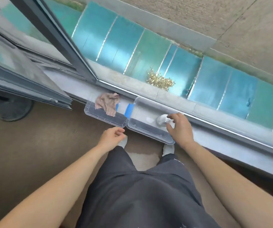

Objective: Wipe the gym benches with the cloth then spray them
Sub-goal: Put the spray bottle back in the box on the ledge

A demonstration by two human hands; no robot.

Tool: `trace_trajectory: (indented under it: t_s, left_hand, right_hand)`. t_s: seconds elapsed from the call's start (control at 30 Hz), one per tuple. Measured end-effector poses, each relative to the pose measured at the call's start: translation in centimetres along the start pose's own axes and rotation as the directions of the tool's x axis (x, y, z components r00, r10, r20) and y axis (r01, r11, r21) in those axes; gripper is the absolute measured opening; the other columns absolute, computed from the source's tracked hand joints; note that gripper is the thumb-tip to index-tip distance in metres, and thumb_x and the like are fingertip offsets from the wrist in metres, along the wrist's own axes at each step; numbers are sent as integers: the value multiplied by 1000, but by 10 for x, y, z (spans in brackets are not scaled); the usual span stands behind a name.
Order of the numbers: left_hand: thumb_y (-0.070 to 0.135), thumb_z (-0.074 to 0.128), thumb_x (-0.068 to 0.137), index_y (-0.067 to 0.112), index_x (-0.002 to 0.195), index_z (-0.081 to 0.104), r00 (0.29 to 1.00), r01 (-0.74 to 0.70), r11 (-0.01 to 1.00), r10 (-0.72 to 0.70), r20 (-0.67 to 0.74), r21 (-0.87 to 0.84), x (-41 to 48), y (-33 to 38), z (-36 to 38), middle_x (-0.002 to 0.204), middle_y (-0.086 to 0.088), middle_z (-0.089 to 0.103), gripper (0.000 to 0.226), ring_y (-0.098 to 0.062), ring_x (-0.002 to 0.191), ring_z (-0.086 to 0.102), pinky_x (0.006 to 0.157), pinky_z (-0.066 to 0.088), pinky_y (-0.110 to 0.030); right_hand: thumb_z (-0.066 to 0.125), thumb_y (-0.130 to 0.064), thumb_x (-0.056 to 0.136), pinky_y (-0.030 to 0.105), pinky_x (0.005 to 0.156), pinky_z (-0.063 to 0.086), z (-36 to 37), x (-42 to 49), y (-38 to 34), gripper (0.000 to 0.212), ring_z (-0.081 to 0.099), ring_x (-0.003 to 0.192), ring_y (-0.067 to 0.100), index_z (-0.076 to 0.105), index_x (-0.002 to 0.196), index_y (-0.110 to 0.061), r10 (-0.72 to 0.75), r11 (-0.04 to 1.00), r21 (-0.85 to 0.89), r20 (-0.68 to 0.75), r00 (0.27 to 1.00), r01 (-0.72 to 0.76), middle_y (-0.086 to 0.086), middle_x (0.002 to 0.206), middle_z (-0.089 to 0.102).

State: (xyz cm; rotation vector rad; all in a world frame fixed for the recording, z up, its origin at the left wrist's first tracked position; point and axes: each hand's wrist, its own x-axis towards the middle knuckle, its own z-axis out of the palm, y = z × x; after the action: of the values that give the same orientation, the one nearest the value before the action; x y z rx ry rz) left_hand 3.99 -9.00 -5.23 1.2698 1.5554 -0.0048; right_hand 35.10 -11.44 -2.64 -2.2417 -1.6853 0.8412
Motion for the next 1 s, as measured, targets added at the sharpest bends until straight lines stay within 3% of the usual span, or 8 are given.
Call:
trace_trajectory:
  t_s: [0.17,0.37,0.47,0.57,0.63,0.7,0.8,1.0]
  left_hand:
    - [31,67,94,25,119,71,998,-64,969,57,35,240,72,-22,-67,103,8,72,26,-18,104,68,92,53,-36]
    - [32,62,95,22,124,67,977,-188,896,211,-13,402,144,-34,-98,122,-2,71,32,-26,112,67,92,55,-42]
    - [29,64,91,28,137,58,969,-234,807,236,67,542,174,-41,-99,152,-10,46,47,-37,139,44,104,49,-49]
    - [42,68,91,39,155,38,980,-193,737,106,170,648,198,-49,-96,170,-10,5,71,-46,149,19,118,34,-55]
    - [49,67,91,39,161,23,976,-144,734,-7,219,664,208,-53,-90,172,-10,-6,83,-44,154,9,121,25,-56]
    - [49,65,92,32,164,16,966,-132,721,-61,251,680,216,-58,-83,172,-11,4,88,-42,155,11,122,21,-56]
    - [50,65,89,22,159,30,962,-187,656,-30,273,731,218,-62,-79,167,-9,26,83,-40,151,24,117,30,-58]
    - [38,65,93,13,145,53,943,-333,661,214,256,672,176,-54,-94,146,-11,50,59,-36,131,43,102,44,-47]
  right_hand:
    - [75,-26,87,42,89,52,67,-36,-45,31,63,107,28,68,115,-16,337,931,140,25,941,-337,4,115,67]
    - [65,-47,94,48,112,40,137,-58,-68,71,36,141,35,37,154,-24,503,861,-46,227,834,-507,5,158,39]
    - [59,-52,96,52,119,28,158,-64,-72,81,14,153,38,16,161,-31,555,826,-74,282,783,-559,4,169,16]
    - [59,-55,95,54,121,26,170,-68,-75,86,9,154,40,6,161,-37,598,797,-78,233,767,-598,4,171,5]
    - [59,-56,95,55,121,26,174,-67,-76,87,9,153,44,5,161,-40,628,775,-77,195,753,-627,5,171,-1]
    - [58,-57,95,56,121,24,177,-65,-74,85,8,152,46,6,161,-41,639,764,-65,206,741,-642,6,171,-5]
    - [59,-56,94,55,120,27,181,-62,-72,86,10,152,44,9,161,-39,643,756,-36,229,731,-653,8,170,-10]
    - [64,-49,94,52,112,39,182,-59,-77,88,35,140,46,12,162,-32,623,757,58,237,745,-651,15,168,-13]
